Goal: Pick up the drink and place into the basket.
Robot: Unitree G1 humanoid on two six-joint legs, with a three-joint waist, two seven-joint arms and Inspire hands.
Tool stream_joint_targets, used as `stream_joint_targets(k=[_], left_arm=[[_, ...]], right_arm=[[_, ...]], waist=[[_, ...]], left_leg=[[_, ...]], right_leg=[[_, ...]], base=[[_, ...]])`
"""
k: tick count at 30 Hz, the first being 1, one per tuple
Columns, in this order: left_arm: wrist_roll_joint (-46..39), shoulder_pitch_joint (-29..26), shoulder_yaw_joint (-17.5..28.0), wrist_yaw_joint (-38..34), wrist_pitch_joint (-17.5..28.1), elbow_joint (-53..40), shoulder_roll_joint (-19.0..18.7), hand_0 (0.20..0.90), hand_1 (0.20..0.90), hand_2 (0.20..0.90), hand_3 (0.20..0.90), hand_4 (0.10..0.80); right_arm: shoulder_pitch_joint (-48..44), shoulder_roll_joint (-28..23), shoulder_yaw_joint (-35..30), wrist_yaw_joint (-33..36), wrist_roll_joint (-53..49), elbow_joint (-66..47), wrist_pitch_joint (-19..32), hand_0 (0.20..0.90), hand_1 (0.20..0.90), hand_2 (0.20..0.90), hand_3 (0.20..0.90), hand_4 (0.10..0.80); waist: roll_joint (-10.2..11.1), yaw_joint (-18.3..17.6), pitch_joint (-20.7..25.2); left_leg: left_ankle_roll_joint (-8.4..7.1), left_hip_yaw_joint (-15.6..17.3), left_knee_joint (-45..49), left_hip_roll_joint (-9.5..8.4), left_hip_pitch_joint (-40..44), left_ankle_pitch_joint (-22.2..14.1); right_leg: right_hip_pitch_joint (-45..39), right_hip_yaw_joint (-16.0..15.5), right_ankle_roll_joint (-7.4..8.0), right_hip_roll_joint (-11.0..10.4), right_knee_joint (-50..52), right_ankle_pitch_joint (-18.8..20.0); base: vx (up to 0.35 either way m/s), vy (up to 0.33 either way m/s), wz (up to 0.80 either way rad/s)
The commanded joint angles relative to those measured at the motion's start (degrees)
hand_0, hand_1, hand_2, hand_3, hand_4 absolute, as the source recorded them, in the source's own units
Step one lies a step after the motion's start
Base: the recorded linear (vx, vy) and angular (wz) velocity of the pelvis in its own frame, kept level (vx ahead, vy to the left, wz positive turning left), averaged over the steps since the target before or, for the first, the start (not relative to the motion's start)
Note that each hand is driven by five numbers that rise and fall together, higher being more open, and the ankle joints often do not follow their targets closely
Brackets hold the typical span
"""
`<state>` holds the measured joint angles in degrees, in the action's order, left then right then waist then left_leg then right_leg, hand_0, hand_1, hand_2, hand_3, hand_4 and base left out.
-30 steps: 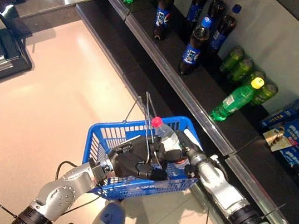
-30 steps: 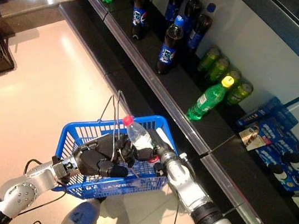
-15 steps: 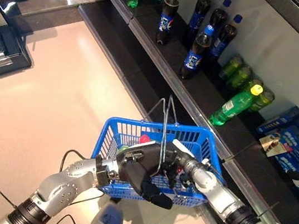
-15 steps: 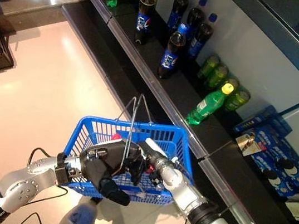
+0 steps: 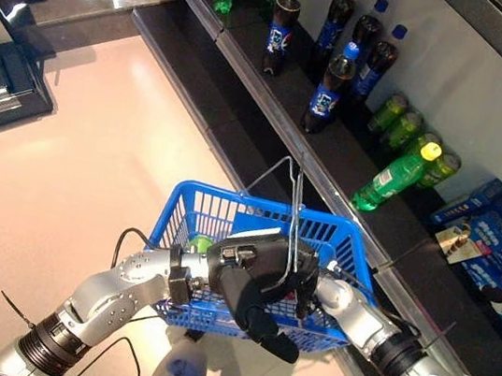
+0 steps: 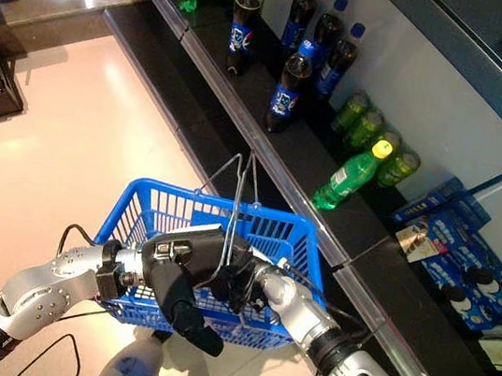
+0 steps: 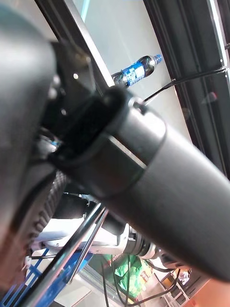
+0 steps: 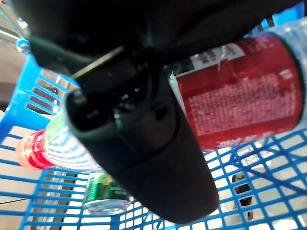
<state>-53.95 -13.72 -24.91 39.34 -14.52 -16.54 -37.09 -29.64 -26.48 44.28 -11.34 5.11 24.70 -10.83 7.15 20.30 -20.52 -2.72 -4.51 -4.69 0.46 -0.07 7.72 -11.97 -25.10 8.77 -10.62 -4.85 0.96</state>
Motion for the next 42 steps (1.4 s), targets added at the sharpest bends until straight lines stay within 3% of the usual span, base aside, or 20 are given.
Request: stream_joint_targets(k=[1,2,25,27,38,42], left_arm=[[-7.4,-6.1,-4.6,8.9,13.2,-15.6,10.8,0.3,0.3,0.3,0.2,0.1],[-7.4,-6.2,-4.7,8.9,13.1,-15.7,11.0,0.3,0.3,0.3,0.2,0.1],[-5.1,-5.6,-2.7,6.0,13.3,-16.5,11.5,0.3,0.3,0.3,0.2,0.1],[-4.4,-5.4,-1.5,2.6,13.8,-15.5,11.1,0.3,0.3,0.3,0.2,0.1],[-2.6,-3.1,3.4,-1.0,14.9,-13.2,10.3,0.3,0.3,0.3,0.2,0.1],[-2.0,-1.3,7.6,-5.6,15.6,-11.3,10.0,0.3,0.3,0.3,0.2,0.1]], right_arm=[[-3.6,3.9,5.2,0.0,0.9,3.1,2.2,0.554,0.554,0.554,0.496,0.396],[-3.4,4.4,5.2,-0.1,1.2,3.7,1.9,0.9,0.9,0.9,0.9,0.8],[-1.5,6.2,2.9,1.4,2.4,4.8,1.9,0.9,0.9,0.9,0.9,0.8],[-1.5,5.9,2.0,2.1,1.3,3.9,1.8,0.9,0.9,0.9,0.9,0.8],[-0.8,3.9,-1.1,3.7,0.0,0.5,1.4,0.9,0.9,0.9,0.9,0.8],[0.0,2.7,-4.1,4.9,-1.2,-2.7,1.3,0.9,0.9,0.9,0.9,0.8]], waist=[[0.1,-0.1,17.5],[0.1,-0.1,17.5],[0.1,-0.1,17.6],[0.0,-0.2,17.7],[-0.1,-0.4,17.4],[-0.2,-0.8,17.4]], left_leg=[[-0.97,5.0,-0.3,2.35,3.7,-6.8],[-0.97,5.0,-0.3,2.37,3.7,-6.8],[-0.96,5.2,-0.3,2.55,4.0,-6.8],[-0.96,5.4,-0.3,2.62,4.0,-6.8],[-1.08,5.8,-0.3,2.89,4.3,-6.8],[-1.13,6.2,-0.3,3.1,4.4,-6.7]], right_leg=[[2.1,0.1,1.89,-1.6,1.4,2.6],[2.0,0.1,1.87,-1.6,1.3,2.6],[1.8,0.5,1.77,-1.5,1.3,2.6],[1.8,0.6,1.84,-1.4,1.2,2.6],[1.7,0.7,1.93,-1.5,1.3,2.6],[1.8,0.9,1.99,-1.6,1.4,2.6]], base=[[0.0,0.0,0.0],[0.0,0.0,0.0],[0.0,0.0,0.0],[0.0,0.0,0.0],[0.0,0.0,0.0],[-0.003,0.001,-0.03]])
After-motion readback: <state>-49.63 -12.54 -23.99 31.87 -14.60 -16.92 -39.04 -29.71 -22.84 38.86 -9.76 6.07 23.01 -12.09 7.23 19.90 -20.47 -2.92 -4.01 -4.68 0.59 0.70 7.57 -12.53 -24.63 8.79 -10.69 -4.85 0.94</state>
